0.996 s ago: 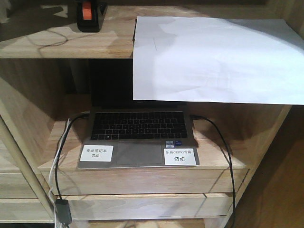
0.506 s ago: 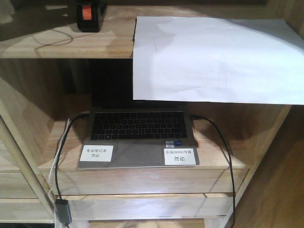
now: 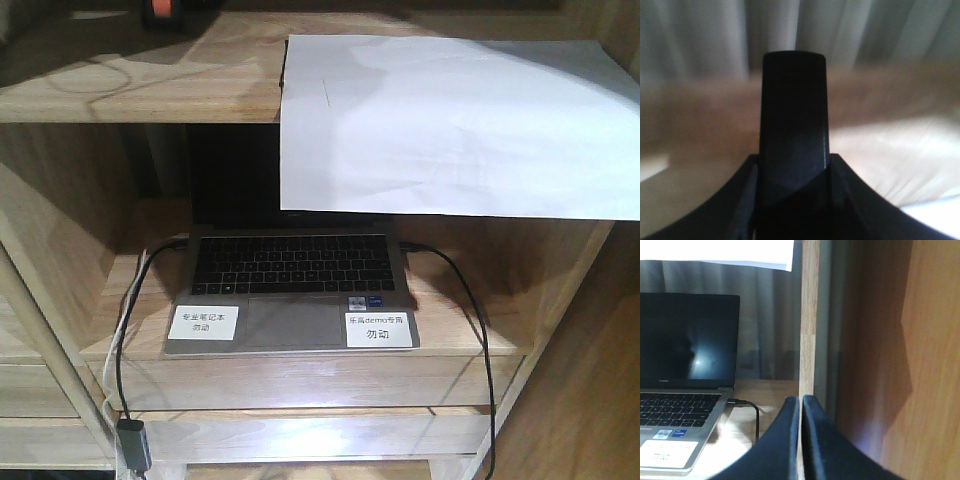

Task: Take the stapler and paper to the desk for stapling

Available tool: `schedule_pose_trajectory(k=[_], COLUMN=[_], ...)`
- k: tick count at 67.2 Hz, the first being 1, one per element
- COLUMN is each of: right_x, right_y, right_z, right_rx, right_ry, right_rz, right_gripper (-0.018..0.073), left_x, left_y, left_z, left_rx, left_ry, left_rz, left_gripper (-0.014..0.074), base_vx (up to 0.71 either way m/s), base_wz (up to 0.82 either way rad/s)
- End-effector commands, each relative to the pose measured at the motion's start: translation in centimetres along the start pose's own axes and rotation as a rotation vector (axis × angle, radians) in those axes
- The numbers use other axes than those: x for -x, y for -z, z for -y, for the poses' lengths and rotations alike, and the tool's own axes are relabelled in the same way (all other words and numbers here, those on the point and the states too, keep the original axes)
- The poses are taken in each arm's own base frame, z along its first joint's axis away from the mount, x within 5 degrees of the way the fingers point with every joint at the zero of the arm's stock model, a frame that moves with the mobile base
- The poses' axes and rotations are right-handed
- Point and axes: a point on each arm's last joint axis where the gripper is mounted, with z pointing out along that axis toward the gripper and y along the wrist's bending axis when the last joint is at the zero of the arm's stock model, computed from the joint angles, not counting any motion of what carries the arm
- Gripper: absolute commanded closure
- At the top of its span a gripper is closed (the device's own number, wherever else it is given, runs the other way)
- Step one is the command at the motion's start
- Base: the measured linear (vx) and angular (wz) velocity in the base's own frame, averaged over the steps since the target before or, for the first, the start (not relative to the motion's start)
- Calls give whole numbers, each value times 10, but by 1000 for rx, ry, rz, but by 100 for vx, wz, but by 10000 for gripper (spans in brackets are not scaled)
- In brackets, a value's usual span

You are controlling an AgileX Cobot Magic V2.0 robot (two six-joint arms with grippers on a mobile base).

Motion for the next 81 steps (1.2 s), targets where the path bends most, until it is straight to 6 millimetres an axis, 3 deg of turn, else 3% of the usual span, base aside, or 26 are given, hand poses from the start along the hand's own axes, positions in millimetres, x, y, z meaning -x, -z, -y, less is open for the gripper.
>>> schedule_pose_trajectory(k=[1,19,35,46,58,81], right_x=[6,6,6,6,6,6], right_y=[1,1,1,1,1,1], right_z=[0,0,0,0,0,0], right_rx=[2,2,2,2,2,2], right_ry=[2,2,2,2,2,2], right_rz=[84,84,84,84,84,84], right_gripper=[568,568,568,568,568,568], left_x=[34,33,36,26,-6,-89], left_y=[65,121,186,208,215,261], left_z=[-2,-13,-24,-25,-31,-52], left_rx=[-41,-16,-29,-77,-87,-135], left_ry=[-30,-130,-135,-164,-191,-142], left_rz=[245,201,290,276,189,302], left_gripper=[604,603,603,603,603,603], base_vx=[0,0,0,0,0,0], base_wz=[0,0,0,0,0,0])
